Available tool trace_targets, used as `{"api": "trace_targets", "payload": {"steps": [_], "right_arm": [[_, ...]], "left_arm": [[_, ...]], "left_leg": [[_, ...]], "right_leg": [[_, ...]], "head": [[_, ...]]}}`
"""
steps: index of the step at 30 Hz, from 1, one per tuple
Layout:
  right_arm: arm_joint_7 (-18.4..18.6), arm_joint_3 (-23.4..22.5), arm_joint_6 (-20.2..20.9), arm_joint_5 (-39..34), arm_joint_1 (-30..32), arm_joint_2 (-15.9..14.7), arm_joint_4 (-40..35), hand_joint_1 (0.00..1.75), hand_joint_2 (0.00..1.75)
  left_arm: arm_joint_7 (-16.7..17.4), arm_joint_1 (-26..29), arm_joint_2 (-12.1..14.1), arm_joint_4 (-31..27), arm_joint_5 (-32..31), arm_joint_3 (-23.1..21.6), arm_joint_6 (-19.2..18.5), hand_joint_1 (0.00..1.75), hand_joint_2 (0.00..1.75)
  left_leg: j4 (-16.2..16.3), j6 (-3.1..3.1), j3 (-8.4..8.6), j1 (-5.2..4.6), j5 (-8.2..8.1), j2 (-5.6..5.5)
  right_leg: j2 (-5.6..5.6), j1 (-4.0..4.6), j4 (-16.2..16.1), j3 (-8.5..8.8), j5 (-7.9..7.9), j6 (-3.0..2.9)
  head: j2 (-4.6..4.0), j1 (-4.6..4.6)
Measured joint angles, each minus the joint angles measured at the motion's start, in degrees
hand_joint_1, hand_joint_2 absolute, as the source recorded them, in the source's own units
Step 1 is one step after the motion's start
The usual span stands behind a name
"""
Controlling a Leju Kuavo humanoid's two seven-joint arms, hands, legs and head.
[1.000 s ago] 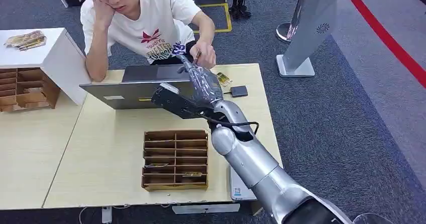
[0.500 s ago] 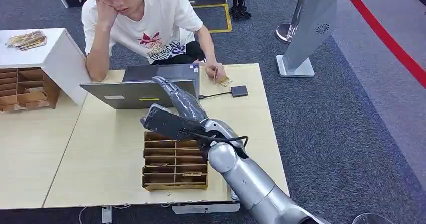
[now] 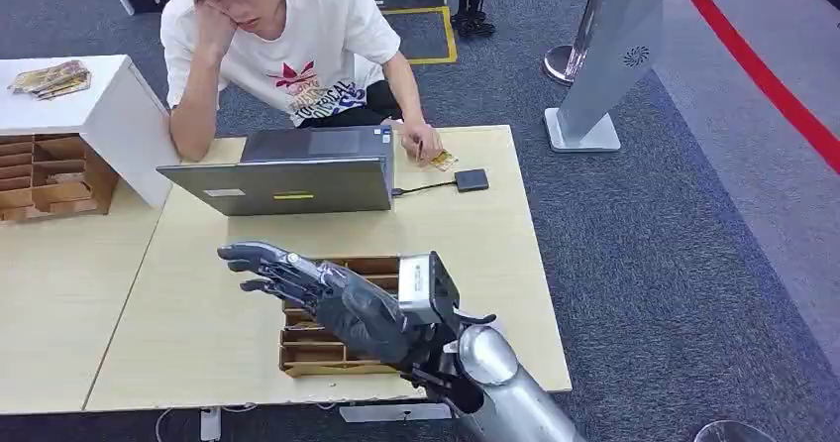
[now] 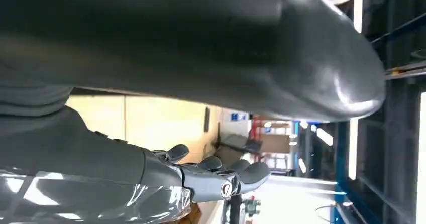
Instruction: Pass the card to the sensor for recognition and then transmit it.
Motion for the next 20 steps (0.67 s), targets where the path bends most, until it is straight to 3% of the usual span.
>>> {"api": "trace_targets", "payload": {"steps": [8,20], "right_arm": [[-2.80,0.61,7.56,-5.38,6.24,-3.41,-2.39,0.00,0.00],[-2.82,0.61,10.02,-4.97,8.05,-5.14,-2.17,0.00,0.00]], "left_arm": [[-0.81,1.05,0.35,0.00,1.16,0.00,-0.02,0.00,0.00],[-1.53,1.44,0.46,0.00,3.74,0.72,-0.24,0.00,0.00]], "left_leg": [[0.00,0.00,0.00,0.00,0.00,0.00],[0.00,0.00,0.00,0.00,0.00,0.00]], "right_leg": [[0.00,0.00,0.00,0.00,0.00,0.00],[-0.01,0.00,0.00,0.01,0.00,0.00]], "head": [[0.00,0.00],[0.00,0.00]]}}
